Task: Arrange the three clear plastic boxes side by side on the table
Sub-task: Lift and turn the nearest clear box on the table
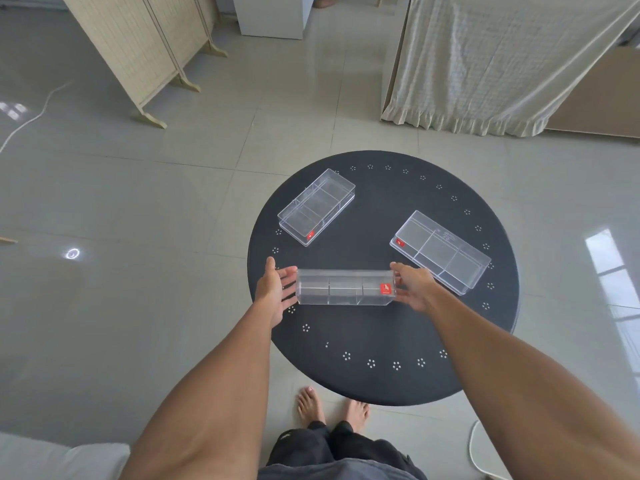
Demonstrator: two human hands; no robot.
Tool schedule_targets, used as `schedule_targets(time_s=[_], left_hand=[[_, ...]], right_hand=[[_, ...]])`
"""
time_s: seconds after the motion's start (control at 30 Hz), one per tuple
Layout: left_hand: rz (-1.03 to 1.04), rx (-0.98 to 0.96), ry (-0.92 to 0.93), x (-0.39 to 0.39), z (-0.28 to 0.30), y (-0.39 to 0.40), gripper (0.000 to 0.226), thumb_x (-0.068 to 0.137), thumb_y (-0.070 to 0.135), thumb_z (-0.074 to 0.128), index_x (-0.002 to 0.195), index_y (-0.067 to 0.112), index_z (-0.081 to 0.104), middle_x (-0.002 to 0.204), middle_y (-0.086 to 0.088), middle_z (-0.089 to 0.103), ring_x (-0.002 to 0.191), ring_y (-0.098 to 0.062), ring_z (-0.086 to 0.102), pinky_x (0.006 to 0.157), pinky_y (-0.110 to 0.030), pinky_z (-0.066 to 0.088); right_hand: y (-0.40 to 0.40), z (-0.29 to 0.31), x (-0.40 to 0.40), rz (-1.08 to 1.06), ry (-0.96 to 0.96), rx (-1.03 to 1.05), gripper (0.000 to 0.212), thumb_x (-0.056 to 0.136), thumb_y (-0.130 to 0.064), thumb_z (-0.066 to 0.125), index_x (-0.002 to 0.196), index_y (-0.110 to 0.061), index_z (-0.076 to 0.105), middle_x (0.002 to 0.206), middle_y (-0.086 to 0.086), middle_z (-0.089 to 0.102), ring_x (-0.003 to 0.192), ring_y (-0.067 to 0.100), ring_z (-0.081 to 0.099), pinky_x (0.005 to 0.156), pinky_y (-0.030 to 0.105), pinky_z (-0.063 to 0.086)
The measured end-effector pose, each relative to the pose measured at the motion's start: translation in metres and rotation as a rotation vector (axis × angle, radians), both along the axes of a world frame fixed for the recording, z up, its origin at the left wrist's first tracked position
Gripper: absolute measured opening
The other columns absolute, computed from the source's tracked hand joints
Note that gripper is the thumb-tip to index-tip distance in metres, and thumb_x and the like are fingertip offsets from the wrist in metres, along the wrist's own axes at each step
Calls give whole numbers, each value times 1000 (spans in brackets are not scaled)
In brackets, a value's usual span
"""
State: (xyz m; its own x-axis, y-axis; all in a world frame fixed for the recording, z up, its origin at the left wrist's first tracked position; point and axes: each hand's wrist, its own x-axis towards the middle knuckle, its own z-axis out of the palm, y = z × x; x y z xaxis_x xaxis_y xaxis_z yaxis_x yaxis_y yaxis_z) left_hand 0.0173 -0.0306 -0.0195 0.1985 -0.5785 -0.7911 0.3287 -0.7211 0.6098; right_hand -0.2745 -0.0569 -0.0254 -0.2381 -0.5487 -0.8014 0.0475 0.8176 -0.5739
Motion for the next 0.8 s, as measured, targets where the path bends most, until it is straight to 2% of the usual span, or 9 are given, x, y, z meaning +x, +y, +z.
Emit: schedule_targets(time_s=[0.07, 0.1, 0.2, 0.27, 0.4, 0.5, 0.6, 0.7, 0.8], left_hand=[[2, 3, 0, 1, -2, 1, 62, 106, 61, 34, 99, 17, 76, 104, -1, 75, 96, -24, 69, 92, -44, 54], [-5, 5, -4, 1, -2, 1, 60, 106, 61, 34, 99, 18, 76, 103, 0, 75, 95, -23, 69, 92, -43, 54], [-76, 50, -51, 2, 2, 0, 50, 104, 60, 42, 98, 23, 74, 101, 4, 74, 93, -24, 69, 88, -42, 57], [-140, 106, -80, 3, 4, -1, 41, 100, 58, 55, 96, 22, 74, 101, 2, 74, 94, -27, 70, 82, -40, 60], [-199, 168, -121, 5, 3, -5, 36, 90, 49, 75, 95, 13, 73, 102, -7, 74, 91, -27, 73, 75, -36, 64], [-198, 182, -113, 6, 2, -6, 37, 89, 42, 76, 101, 7, 71, 103, -12, 75, 96, -28, 74, 88, -39, 64], [-208, 161, -71, 10, 5, -7, 26, 90, 30, 73, 102, 7, 72, 105, -12, 76, 95, -25, 74, 88, -40, 64], [-161, 106, -77, 14, 7, -10, 20, 88, 20, 71, 103, 7, 72, 109, -9, 76, 101, -20, 73, 84, -37, 64], [-133, 113, -123, 17, 6, -11, 29, 84, 20, 70, 110, 6, 73, 110, -7, 75, 103, -21, 70, 83, -34, 63]], right_hand=[[1, -1, -1, 9, -3, 12, 19, 107, -17, 70, 119, -2, 68, 89, 13, 69, 74, 29, 71, 95, 46, 63], [1, -2, -1, 8, -10, 20, 25, 107, -16, 70, 126, 0, 67, 98, 16, 72, 79, 31, 73, 96, 47, 64], [3, -2, -5, 39, 19, 88, 40, 107, -27, 71, 135, 1, 67, 139, 23, 72, 120, 40, 76, 106, 50, 63], [5, 0, -8, 92, 25, 145, 43, 109, -34, 66, 136, 0, 68, 144, 21, 71, 131, 40, 72, 101, 46, 63], [7, 5, -8, 131, -42, 158, 32, 112, -26, 56, 132, -4, 68, 110, 15, 73, 93, 27, 70, 78, 37, 61], [7, 6, -6, 128, -42, 123, 24, 113, -22, 54, 123, -5, 69, 101, 14, 72, 90, 27, 69, 70, 33, 58], [4, 7, -6, 108, -55, 73, 18, 109, -19, 59, 115, -5, 68, 97, 12, 72, 79, 25, 68, 66, 33, 57], [4, 7, -4, 110, -74, 36, 16, 105, -15, 63, 114, -2, 69, 104, 16, 71, 84, 28, 70, 69, 34, 59], [4, 6, 0, 92, -72, -14, 12, 101, -8, 65, 106, 0, 73, 109, 18, 73, 94, 30, 72, 74, 35, 64]])
